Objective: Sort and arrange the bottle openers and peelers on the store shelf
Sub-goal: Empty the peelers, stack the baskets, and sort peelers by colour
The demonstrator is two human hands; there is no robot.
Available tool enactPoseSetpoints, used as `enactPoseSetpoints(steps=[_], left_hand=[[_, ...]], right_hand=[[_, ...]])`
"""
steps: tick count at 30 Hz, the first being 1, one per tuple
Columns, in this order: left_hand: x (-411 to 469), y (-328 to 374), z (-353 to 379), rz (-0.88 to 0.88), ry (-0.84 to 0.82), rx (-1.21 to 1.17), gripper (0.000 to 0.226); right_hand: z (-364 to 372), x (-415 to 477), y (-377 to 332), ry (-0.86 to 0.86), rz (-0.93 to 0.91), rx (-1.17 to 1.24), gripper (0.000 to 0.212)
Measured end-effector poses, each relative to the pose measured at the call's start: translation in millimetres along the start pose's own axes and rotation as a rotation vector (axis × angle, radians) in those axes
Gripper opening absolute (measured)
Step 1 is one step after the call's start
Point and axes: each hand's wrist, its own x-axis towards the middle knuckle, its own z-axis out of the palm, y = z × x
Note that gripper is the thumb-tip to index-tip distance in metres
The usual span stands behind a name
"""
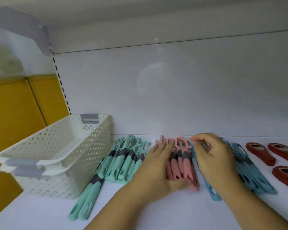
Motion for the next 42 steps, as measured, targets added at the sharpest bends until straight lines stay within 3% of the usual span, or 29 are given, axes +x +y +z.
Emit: enactPoseSetpoints(steps=[5,11,14,17,20,22,27,34,39,42], left_hand=[[-61.7,-9.9,-46.8,-0.121,0.104,0.17,0.057],[-141.5,-52.4,-66.9,-0.406,0.165,0.325,0.046],[-145.5,-50.6,-60.5,-0.438,0.201,0.363,0.044],[-137.1,-51.4,-60.5,-0.543,0.232,0.384,0.04],[-126.6,-47.8,-64.0,-0.708,0.129,0.414,0.033],[-119.5,-41.5,-67.2,-0.768,0.058,0.4,0.03],[-115.6,-36.2,-76.3,-0.831,-0.039,0.259,0.035],[-166.7,-27.8,-90.7,-0.876,0.075,-0.173,0.04],[-219.9,-11.3,-111.7,-0.965,0.047,-0.545,0.061],[-223.6,2.2,-111.6,-0.912,0.178,-0.797,0.057]], right_hand=[[10.7,-9.2,-4.3,-0.057,-0.125,-0.034,0.029],[28.6,-34.4,-21.7,-0.219,-0.297,-0.012,0.019],[37.1,-54.6,-37.0,-0.279,-0.474,-0.154,0.027],[45.6,-70.0,-44.2,-0.406,-0.608,-0.225,0.017],[57.3,-72.4,-54.0,-0.635,-0.618,-0.346,0.025],[69.3,-66.7,-64.4,-0.764,-0.526,-0.392,0.036],[101.9,-63.0,-71.7,-0.867,-0.294,-0.336,0.056],[107.9,-68.8,-60.7,-0.9,-0.289,-0.323,0.059],[105.8,-66.8,-59.0,-0.916,-0.255,-0.292,0.057],[105.8,-64.6,-59.5,-0.895,-0.206,-0.24,0.056]])
